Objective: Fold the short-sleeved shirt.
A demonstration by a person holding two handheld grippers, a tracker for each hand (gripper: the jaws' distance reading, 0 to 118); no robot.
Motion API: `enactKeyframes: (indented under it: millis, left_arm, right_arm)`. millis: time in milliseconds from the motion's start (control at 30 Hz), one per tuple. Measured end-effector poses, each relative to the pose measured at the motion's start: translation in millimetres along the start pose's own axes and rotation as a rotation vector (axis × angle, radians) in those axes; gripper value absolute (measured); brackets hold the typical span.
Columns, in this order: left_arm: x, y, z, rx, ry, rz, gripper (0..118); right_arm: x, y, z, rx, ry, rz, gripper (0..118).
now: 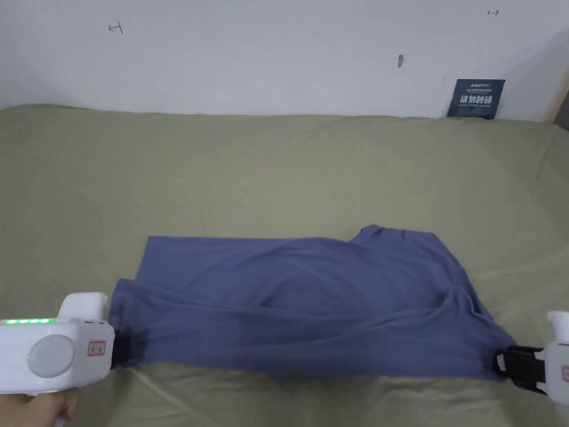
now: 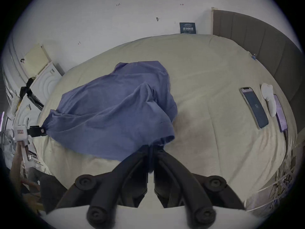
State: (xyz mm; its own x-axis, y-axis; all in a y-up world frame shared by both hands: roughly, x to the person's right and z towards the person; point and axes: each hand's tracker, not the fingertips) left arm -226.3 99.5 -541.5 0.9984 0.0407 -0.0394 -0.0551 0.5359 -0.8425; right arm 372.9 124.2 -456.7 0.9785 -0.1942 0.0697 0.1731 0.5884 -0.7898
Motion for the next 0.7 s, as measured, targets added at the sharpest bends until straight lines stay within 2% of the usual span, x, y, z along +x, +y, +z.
enactKeyframes:
  millis: [133,333,533,567,600,633,667,700]
  left_arm:
    - [-7,-31,29,-0.006,-0.013,0.002,9]
    - [-18,-78,59,-0.009,-0.035,0.003,9]
    - [-24,-93,64,-0.02,-0.035,0.001,9]
    - [-26,-92,63,-0.017,-0.038,0.01,9]
    - [-28,-92,61,-0.018,-0.043,0.021,9]
    - [-25,-92,61,-0.018,-0.047,0.024,15]
    - [-25,-91,60,-0.02,-0.062,0.024,57]
    - [-27,-91,60,-0.013,-0.097,0.004,98]
  right_arm:
    - [4,-34,27,-0.011,0.017,-0.024,7]
    - [1,-80,54,-0.038,0.018,-0.017,7]
    - [11,-90,50,-0.064,0.021,-0.039,7]
    - [10,-90,49,-0.064,0.021,-0.035,8]
    - [8,-88,47,-0.068,0.017,-0.029,18]
    - [6,-86,46,-0.079,0.012,-0.03,42]
    - [6,-85,47,-0.081,0.001,-0.037,77]
    - [5,-83,50,-0.074,-0.03,-0.025,89]
